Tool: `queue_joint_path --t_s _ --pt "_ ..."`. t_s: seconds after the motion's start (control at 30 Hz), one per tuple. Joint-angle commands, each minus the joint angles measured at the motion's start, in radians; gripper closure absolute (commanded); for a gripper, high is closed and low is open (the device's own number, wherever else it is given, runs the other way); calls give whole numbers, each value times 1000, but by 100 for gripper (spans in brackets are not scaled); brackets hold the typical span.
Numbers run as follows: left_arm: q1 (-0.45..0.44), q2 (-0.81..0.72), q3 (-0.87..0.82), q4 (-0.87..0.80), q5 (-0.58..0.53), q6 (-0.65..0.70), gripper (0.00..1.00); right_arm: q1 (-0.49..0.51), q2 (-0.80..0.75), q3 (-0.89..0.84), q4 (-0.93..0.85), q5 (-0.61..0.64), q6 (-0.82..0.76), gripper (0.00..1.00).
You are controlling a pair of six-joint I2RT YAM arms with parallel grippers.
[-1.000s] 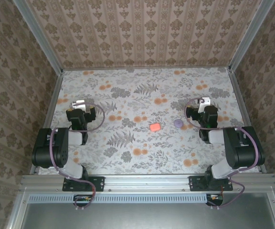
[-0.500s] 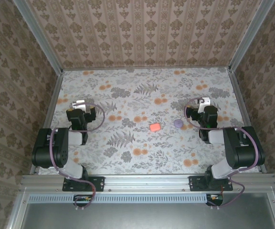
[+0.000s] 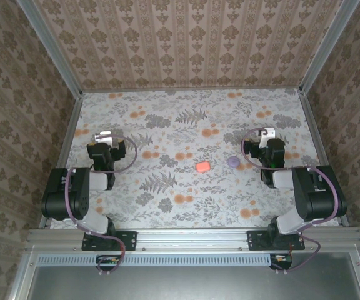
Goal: Insert wireless bluetooth earbuds into charging case
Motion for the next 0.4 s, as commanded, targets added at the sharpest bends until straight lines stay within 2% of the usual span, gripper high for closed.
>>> queue_joint_path --t_s 0.0,0.37 --pt "1 -13 13 -13 8 -13 0 -3 2 15 6 -20 9 0" --pt "0 -14 13 -15 13 -13 0 -3 2 13 7 -20 11 0"
